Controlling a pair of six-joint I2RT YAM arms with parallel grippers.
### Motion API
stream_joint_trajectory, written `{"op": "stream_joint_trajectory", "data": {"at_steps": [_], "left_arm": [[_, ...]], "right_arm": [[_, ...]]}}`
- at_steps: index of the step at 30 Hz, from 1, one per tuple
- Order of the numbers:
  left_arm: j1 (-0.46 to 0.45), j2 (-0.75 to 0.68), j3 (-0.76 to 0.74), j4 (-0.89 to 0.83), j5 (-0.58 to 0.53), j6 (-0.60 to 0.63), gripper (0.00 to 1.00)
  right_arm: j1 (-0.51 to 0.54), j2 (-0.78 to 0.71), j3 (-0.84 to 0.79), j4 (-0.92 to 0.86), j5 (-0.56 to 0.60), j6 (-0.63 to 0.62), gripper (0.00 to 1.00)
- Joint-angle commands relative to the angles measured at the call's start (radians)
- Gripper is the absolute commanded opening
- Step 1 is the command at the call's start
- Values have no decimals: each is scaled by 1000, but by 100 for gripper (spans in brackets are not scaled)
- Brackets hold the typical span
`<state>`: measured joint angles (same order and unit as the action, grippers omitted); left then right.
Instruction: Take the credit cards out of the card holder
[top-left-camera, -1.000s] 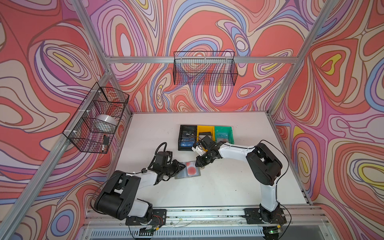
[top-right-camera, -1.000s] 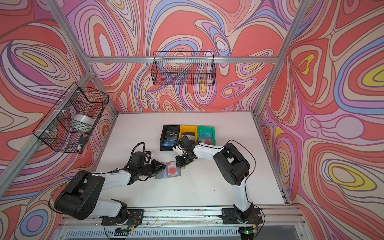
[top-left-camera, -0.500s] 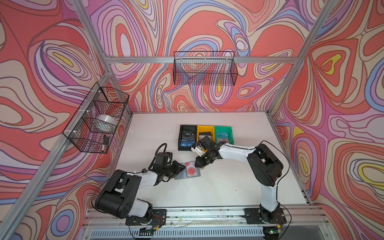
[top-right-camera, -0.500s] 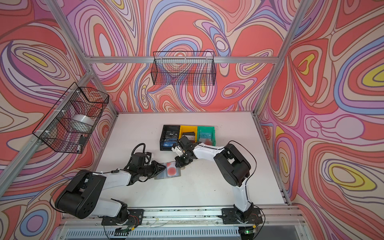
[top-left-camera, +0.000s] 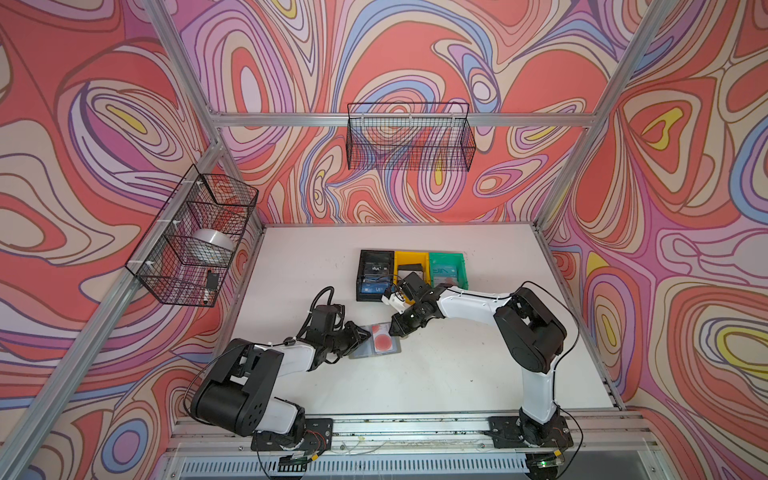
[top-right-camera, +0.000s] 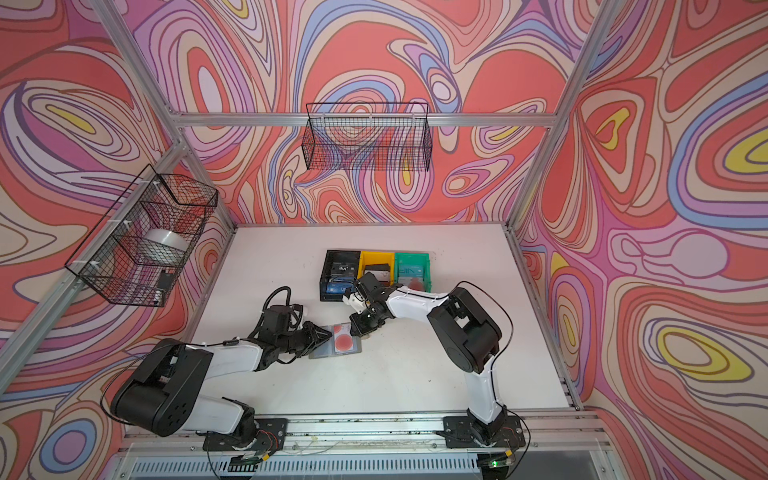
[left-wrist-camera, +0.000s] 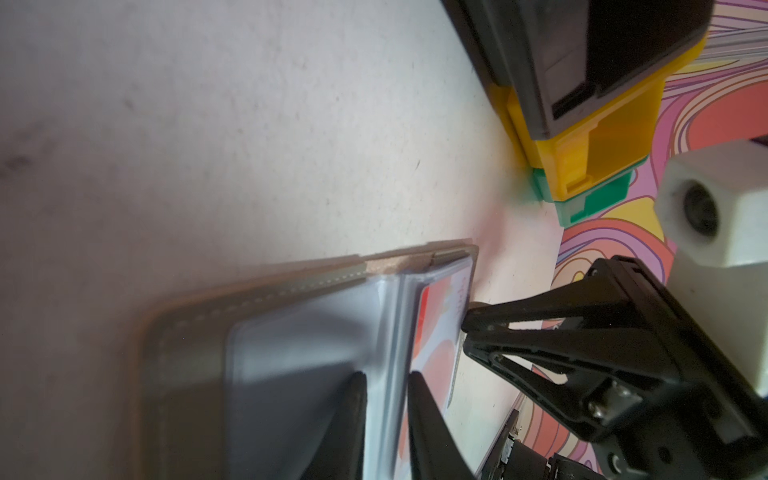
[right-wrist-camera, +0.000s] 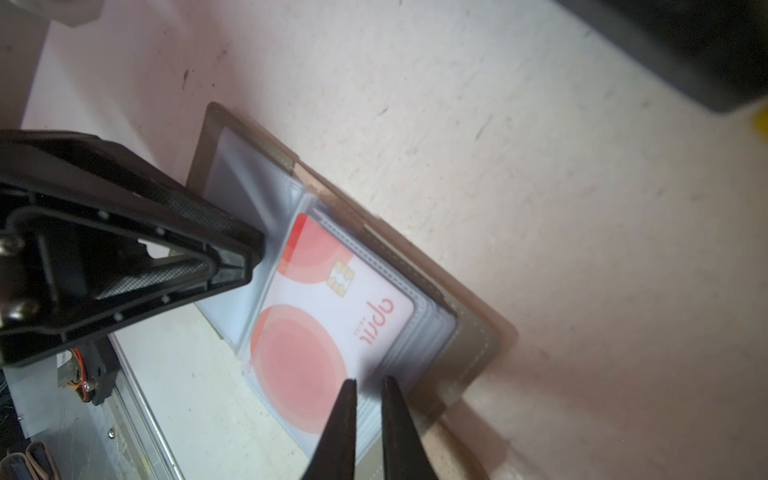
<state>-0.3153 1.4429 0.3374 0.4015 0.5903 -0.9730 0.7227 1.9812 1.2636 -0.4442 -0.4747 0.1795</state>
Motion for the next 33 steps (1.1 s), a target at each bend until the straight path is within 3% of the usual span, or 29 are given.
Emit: {"op": "stream_joint_trajectory", "data": {"at_steps": [1,18,22,33], "left_arm": [[-5,17,-18,19,4,-6,23],[-4,-20,-47,55,19,-23,23],[-4,16,-48,106,32,-37,16],[-4,66,-60,191,54,-67,9]], "right_arm": [[4,41,-14,30,-33,14,15],[4,81,-18,33,-35,21,14],[4,80,-18,32,-34,21,14],[4,81,-20,29,-30,21,14]]}}
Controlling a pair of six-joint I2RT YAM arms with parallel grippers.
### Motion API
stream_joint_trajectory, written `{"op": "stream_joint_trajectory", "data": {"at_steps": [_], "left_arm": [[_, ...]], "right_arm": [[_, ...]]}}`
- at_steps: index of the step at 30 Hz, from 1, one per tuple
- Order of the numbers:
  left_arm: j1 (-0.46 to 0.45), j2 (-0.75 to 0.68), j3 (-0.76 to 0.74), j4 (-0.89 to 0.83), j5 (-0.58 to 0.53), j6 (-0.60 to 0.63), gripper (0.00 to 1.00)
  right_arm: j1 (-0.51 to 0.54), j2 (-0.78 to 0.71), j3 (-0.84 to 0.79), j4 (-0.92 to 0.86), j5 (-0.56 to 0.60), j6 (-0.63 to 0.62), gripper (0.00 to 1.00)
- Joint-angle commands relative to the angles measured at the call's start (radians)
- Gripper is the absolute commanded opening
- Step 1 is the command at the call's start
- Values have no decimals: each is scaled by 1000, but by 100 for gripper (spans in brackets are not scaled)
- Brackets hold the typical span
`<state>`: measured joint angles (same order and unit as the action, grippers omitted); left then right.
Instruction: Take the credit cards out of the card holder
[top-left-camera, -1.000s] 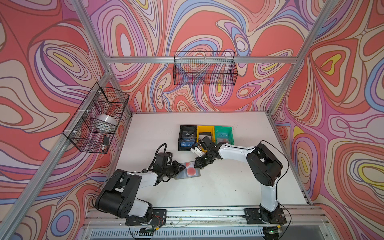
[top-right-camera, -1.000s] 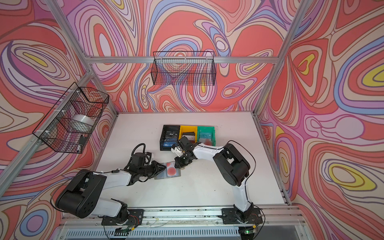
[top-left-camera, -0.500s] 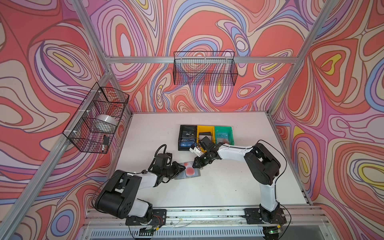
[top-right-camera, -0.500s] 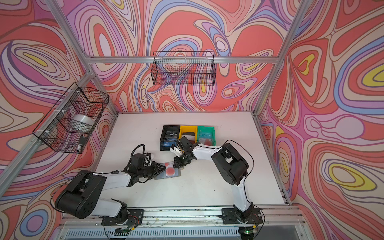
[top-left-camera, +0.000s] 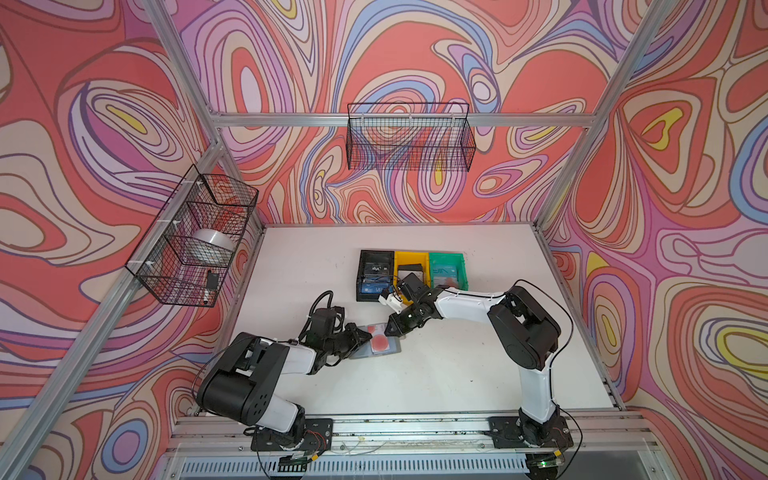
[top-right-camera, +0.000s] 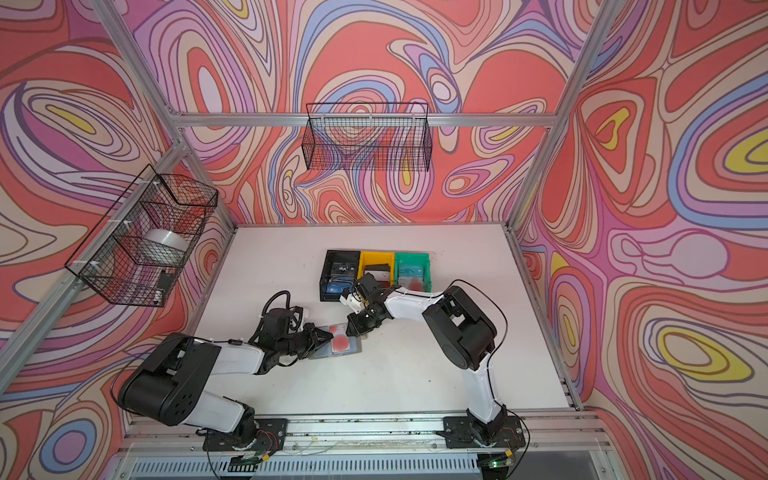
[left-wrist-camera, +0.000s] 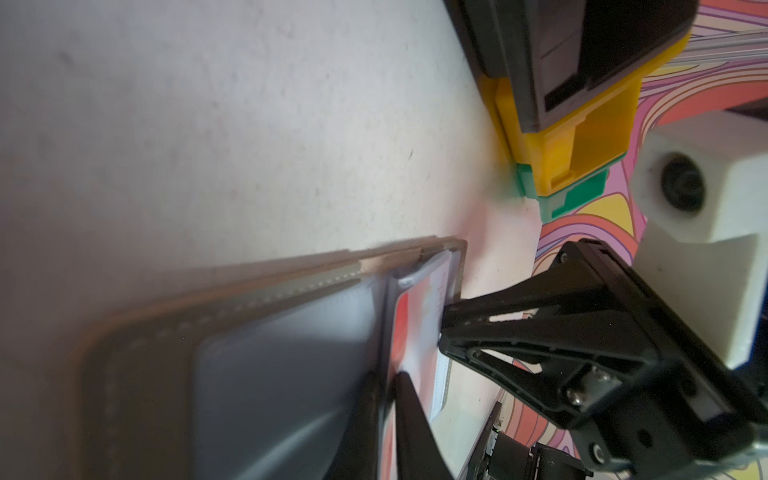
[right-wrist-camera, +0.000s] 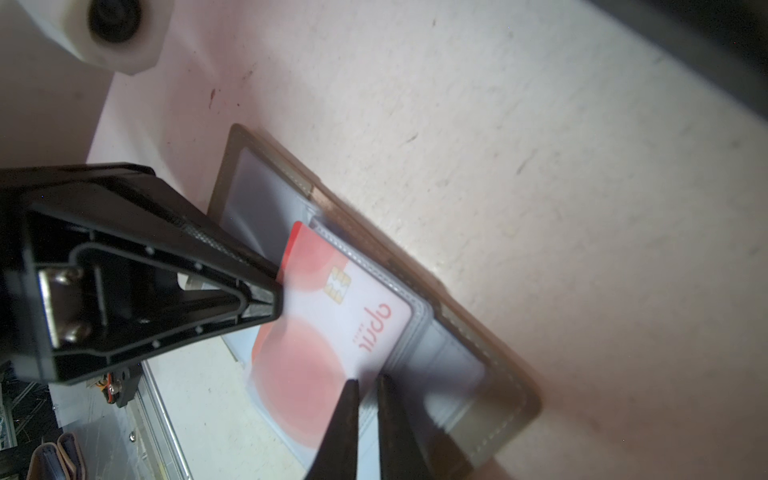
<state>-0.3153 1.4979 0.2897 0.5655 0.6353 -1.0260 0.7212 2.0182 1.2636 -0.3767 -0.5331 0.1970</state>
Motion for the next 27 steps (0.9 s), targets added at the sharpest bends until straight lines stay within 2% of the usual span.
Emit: {"op": "stream_joint_trajectory", "data": {"at_steps": [1,9,18,27], "left_arm": [[-3,9,-13,23,9,-13,8],[-4,4,-16,-5,4,-2,0],[-1,20,-19,-31,1,14,0],[41,-99,-8,-287,-54,97,0]], "right_arm": [[6,46,-20,-38,27,4,14],[6,50,-21,-39,24,9,14],[5,59,-18,-48,25,12,14],[6,66,-16,-52,23,9,14]]}}
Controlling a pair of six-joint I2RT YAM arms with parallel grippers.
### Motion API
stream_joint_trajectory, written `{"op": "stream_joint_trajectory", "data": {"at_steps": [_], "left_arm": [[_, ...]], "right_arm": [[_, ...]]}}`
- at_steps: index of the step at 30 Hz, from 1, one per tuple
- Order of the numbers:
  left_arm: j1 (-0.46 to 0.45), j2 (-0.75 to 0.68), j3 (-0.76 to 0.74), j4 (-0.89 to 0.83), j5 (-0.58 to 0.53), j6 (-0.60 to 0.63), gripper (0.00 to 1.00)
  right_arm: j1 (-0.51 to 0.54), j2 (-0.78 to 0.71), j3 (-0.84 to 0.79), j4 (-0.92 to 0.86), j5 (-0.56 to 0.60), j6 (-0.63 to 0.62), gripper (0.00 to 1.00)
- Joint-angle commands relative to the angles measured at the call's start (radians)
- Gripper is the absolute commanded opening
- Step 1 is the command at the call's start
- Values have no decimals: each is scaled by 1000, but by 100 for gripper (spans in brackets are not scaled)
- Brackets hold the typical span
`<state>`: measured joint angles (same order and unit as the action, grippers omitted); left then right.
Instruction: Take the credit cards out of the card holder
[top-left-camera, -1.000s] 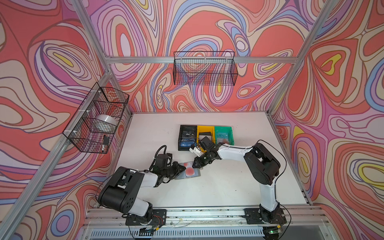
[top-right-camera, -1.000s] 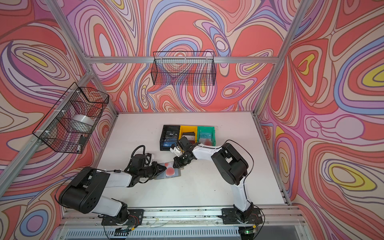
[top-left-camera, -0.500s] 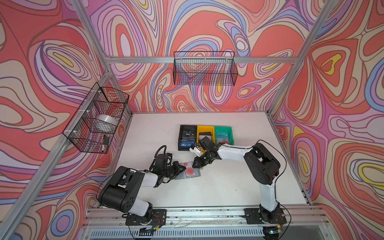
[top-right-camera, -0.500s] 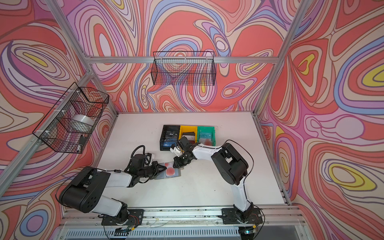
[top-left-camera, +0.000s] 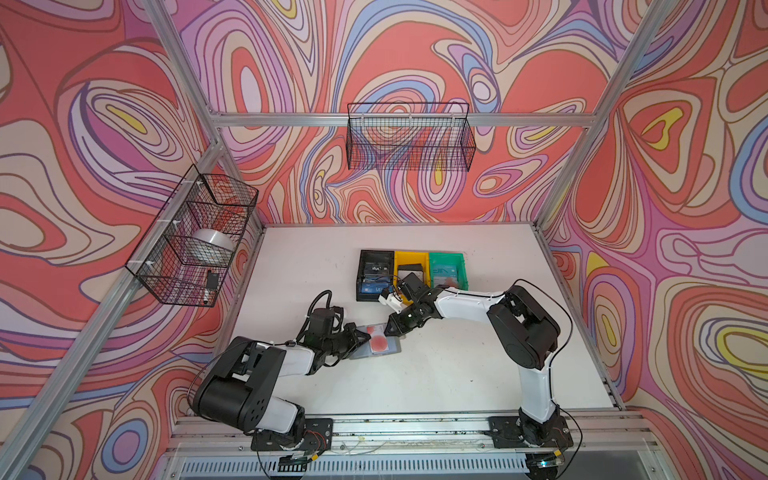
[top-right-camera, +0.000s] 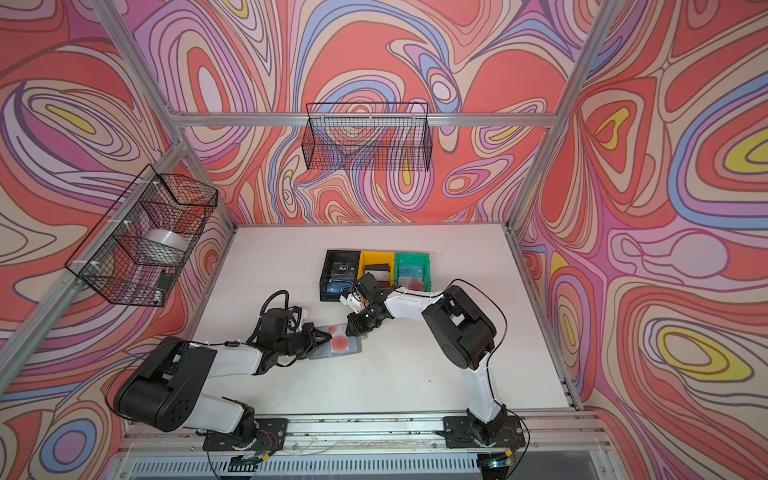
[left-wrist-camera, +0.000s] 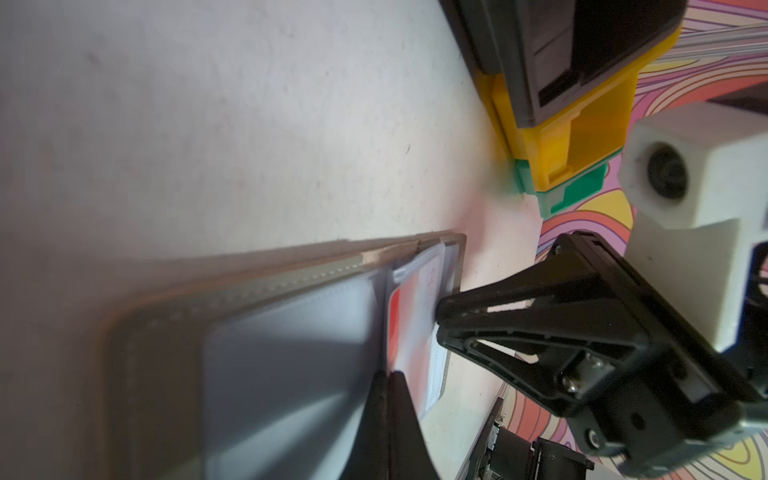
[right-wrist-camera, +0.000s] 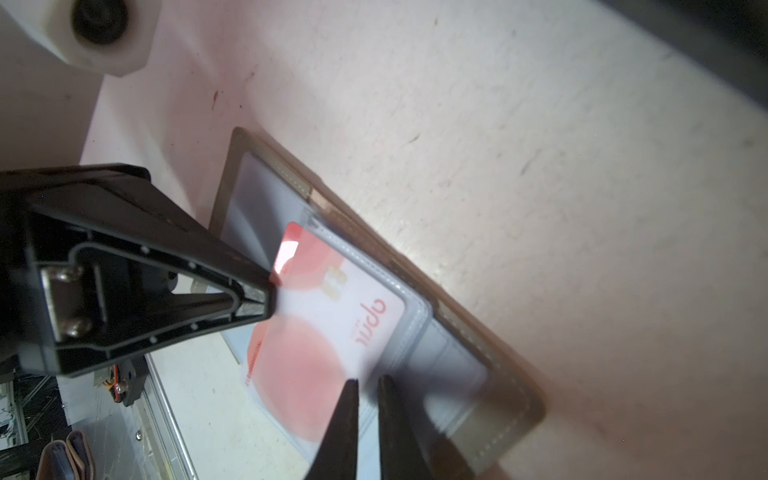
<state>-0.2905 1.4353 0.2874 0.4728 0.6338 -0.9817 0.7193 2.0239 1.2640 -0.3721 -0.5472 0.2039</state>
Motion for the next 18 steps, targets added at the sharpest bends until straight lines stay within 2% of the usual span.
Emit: {"op": "stream_joint_trajectory", "data": {"at_steps": [1,12,18], "left_arm": [[21,-53,-1,-228,-63,64,0],[84,-152,5,-384,-75,107,0],[103,-335,44,-591,-158,132,0]], "right_arm": [[8,61,-15,-58,38,2,14],[8,55,-4,-80,35,-8,14],[7,6,17,-101,-15,-24,18]]}}
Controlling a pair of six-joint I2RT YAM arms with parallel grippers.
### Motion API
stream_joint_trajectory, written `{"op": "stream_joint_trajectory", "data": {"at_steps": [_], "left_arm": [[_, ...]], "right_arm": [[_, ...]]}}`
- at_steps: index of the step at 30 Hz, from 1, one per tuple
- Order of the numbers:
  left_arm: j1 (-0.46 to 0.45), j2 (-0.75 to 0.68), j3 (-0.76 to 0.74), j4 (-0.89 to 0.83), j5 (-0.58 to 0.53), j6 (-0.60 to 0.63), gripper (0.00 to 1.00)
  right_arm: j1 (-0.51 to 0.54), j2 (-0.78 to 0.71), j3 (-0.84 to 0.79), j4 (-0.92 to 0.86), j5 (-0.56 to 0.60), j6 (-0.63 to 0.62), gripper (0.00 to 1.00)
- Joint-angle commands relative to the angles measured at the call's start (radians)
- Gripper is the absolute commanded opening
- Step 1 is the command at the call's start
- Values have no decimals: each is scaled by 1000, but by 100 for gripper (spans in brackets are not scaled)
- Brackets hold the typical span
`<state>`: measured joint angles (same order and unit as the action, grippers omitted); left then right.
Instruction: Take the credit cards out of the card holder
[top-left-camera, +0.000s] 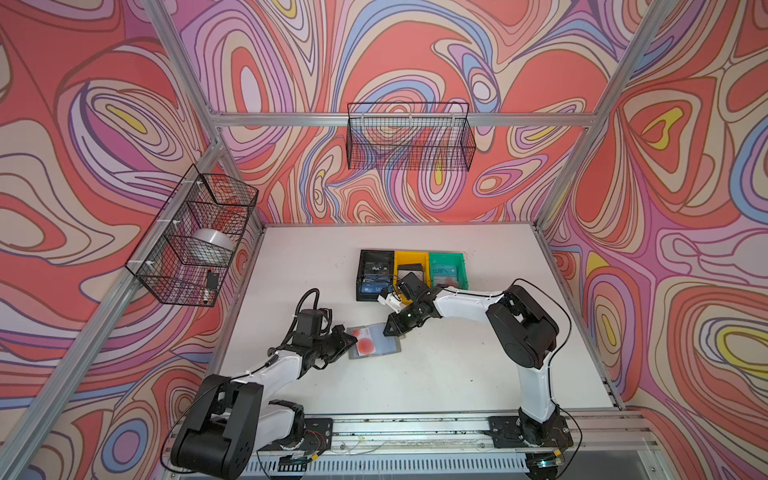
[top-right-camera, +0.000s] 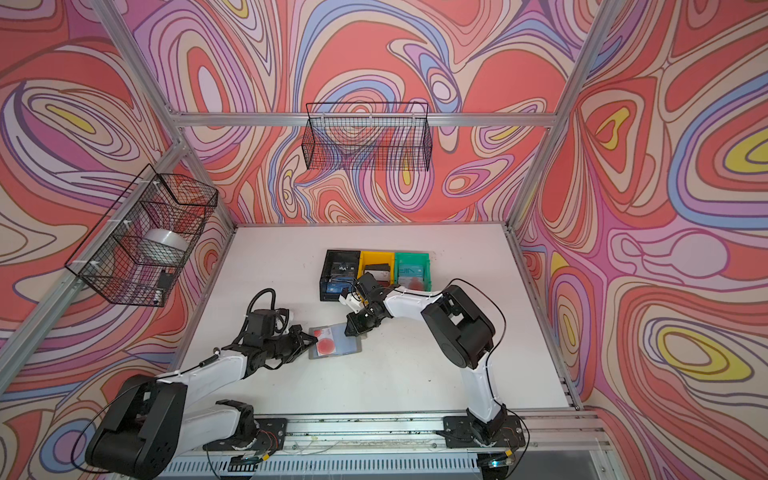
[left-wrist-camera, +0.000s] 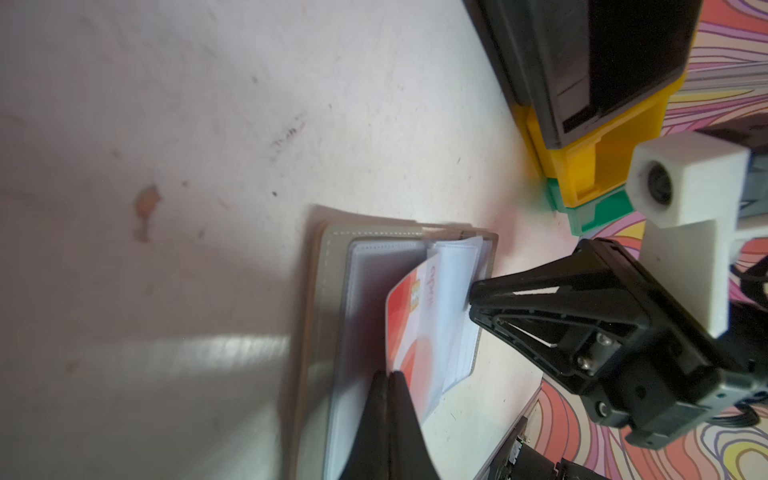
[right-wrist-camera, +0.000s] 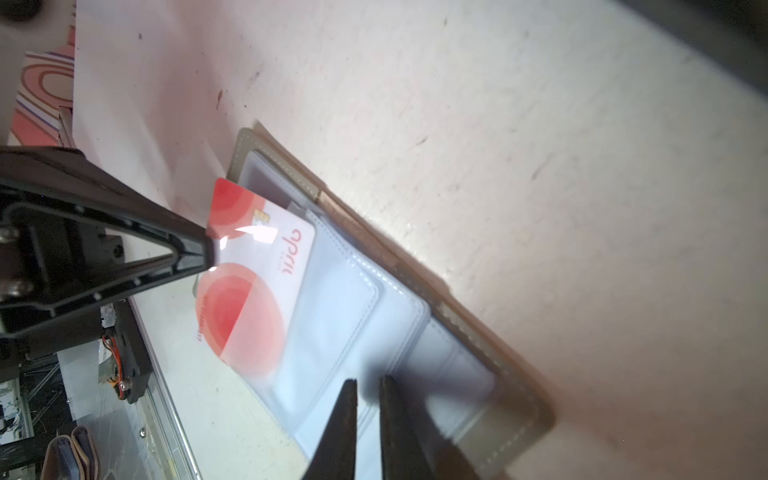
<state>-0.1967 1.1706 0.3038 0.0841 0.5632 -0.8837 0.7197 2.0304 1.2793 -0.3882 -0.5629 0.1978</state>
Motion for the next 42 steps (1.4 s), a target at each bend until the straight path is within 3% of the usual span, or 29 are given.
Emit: {"op": "stream_joint_trajectory", "data": {"at_steps": [1,9,14,20,26,30,33,42], "left_arm": [[11,-102,37,-231,-96,37,0],[17,-288,90,-372,-101,54,0],[17,-312,35,-154,5,-7,0],[17,-253,-49,102,83,-111,0],[18,-241,-54,180,114,-129,0],[17,-275,-57,187,119,-147,0],[18,-308,-58,173,112,-149,0],[16,-276,-98,366,142,-214,0]], "right_arm": [[7,-9,8,-93,-11,-22,20],[6,-62,81,-146,-117,-32,36],[6,-27,129,-137,-256,-26,41],[6,-2,153,-135,-314,-25,45],[6,-12,155,-162,-333,-49,46],[5,-57,155,-176,-186,-46,46],[2,-114,154,-171,-147,-54,47],[1,-54,158,-106,-310,-6,48]]}}
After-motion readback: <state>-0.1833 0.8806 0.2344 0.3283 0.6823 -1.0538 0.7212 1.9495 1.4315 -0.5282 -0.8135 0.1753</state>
